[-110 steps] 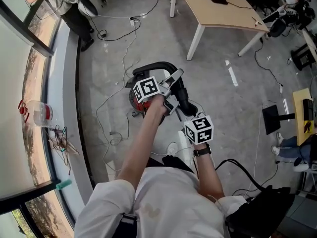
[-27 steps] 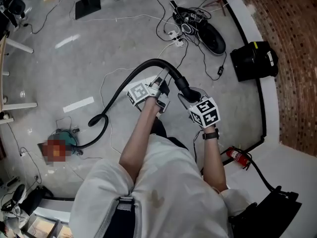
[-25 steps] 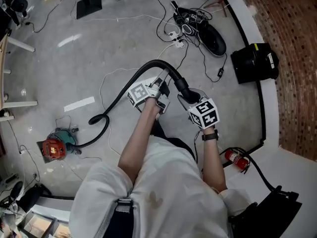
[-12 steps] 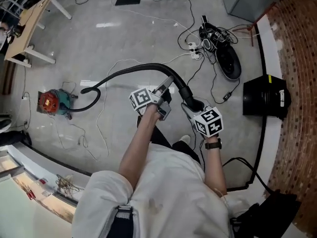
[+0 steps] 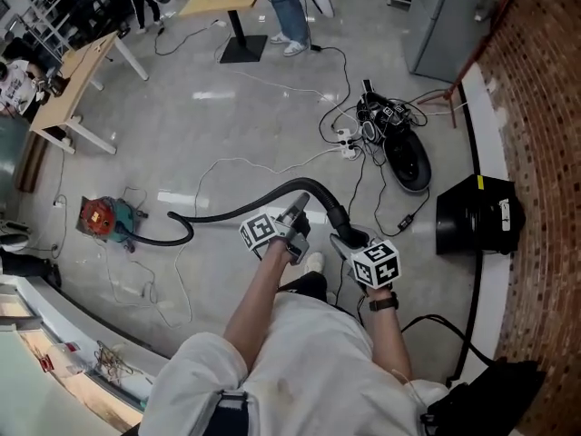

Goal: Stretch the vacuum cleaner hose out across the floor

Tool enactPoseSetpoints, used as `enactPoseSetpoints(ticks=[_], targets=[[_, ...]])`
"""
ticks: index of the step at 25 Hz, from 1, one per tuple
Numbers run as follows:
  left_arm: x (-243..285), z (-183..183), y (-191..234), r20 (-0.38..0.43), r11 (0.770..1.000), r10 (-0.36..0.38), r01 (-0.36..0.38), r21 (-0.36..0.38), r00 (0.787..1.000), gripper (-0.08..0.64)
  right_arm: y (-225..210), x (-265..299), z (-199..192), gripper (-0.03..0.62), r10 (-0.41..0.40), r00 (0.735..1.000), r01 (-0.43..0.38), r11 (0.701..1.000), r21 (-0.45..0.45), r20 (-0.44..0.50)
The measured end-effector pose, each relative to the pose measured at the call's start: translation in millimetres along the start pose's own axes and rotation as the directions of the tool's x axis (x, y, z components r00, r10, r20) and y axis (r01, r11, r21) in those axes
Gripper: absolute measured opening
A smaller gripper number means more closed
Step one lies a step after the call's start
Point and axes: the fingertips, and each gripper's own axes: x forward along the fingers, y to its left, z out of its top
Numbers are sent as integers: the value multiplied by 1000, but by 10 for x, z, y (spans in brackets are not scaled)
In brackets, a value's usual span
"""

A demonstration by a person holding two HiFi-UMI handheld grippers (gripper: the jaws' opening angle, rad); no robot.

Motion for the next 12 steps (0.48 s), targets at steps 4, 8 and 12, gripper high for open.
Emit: enactPoseSetpoints(ticks=[4,8,12], targets=[[198,-210,114,-55,998,-12,8,-62,998,63,-273,-133,21,155,-49,999,47,996,79,20],[397,-295,119,-66,978,-102,87,-189,993,185,-222,-134,311,155,-14,1000,14,1000,-15,18],[757,-186,138,31,927,-230,229,-298,973,308,-402,-148,576,155,46,999,-46,996,-72,9]])
